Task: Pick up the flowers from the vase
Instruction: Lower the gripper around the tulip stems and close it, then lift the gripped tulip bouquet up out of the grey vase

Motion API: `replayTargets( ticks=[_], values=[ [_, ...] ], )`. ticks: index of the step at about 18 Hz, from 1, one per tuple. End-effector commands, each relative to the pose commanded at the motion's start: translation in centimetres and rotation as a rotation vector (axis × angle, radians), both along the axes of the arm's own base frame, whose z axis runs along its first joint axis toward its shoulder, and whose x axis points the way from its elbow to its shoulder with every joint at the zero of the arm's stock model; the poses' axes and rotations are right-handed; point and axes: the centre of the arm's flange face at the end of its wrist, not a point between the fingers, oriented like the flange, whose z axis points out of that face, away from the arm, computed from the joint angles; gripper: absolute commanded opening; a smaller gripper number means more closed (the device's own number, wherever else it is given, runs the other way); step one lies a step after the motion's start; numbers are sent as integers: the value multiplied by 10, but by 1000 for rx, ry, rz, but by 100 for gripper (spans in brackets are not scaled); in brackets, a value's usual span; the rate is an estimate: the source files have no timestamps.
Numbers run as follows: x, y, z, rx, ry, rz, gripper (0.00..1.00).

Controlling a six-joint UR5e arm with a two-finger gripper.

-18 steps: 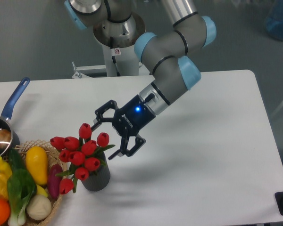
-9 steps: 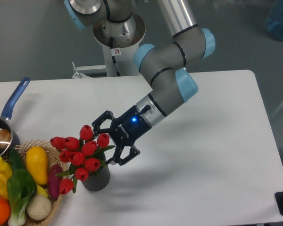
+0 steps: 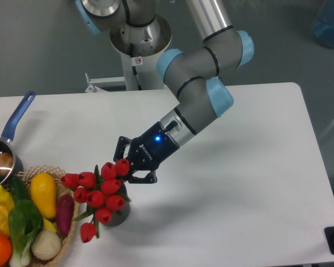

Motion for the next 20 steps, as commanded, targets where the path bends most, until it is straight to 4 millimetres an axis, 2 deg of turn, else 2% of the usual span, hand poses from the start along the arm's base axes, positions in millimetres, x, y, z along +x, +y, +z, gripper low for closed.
replayTargets(
  ticks=[9, 17, 20],
  values=[
    [14, -12, 58, -3, -68, 70, 5],
    [6, -31, 105, 68, -134, 121, 5],
    [1, -39, 116, 89, -143, 138, 5]
  ],
)
